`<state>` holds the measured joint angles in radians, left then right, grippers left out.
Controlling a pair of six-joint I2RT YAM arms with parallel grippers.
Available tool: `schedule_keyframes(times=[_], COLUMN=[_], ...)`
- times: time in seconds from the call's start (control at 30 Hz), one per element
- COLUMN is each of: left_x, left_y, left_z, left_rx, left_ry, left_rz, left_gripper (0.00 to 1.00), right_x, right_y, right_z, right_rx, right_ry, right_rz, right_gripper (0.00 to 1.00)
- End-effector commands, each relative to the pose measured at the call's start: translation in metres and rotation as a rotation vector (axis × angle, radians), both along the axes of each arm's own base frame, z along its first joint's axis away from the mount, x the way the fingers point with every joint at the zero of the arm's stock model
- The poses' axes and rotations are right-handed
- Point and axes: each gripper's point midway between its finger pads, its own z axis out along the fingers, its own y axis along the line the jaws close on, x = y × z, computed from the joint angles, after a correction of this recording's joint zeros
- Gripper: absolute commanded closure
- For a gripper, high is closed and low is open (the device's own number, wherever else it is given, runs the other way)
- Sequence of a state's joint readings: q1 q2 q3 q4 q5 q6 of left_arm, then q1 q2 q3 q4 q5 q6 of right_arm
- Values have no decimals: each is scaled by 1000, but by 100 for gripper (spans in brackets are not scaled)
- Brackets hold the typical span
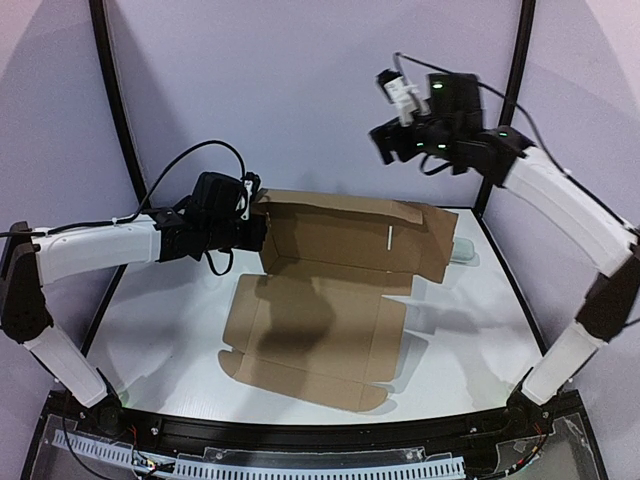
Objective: Fold the paper box
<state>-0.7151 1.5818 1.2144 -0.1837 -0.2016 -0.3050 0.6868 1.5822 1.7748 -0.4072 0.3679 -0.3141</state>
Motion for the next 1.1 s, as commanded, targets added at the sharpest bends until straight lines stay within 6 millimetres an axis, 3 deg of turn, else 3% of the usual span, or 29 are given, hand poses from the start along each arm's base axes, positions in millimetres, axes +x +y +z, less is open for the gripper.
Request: schedule_keyframes(times=[0.0,0.07,0.13,0.23,0.63,0.7,0.93,1.07], left_x=[3,3,3,3,1,3,3,2], left_y=[4,4,4,3,4,7,10,8], left_z=[11,9,9,7,5,6,-2,-1], left_rx=[-57,-57,-57,-50,-56,-54,-23,-26], left_ry=[-21,-17,-14,-5,23,32,49,50], left_rz=[46,46,45,41,51,83,89,74], left_gripper=[99,99,99,99,99,99,99,99], right_x=[-14,-30,-47,-64,-62,-67,-72,-72], right_y=[-43,-52,-49,-46,-53,-52,-52,-51], right_z=[-29,-44,-63,-75,-108,-108,-74,-78], right_rx=[-153,-215,-273,-271,-334,-326,-240,-241], right_ry=[26,30,53,85,183,183,73,83], right_rz=[-86,-41,54,132,97,121,129,130], right_gripper=[2,2,2,2,2,2,2,2])
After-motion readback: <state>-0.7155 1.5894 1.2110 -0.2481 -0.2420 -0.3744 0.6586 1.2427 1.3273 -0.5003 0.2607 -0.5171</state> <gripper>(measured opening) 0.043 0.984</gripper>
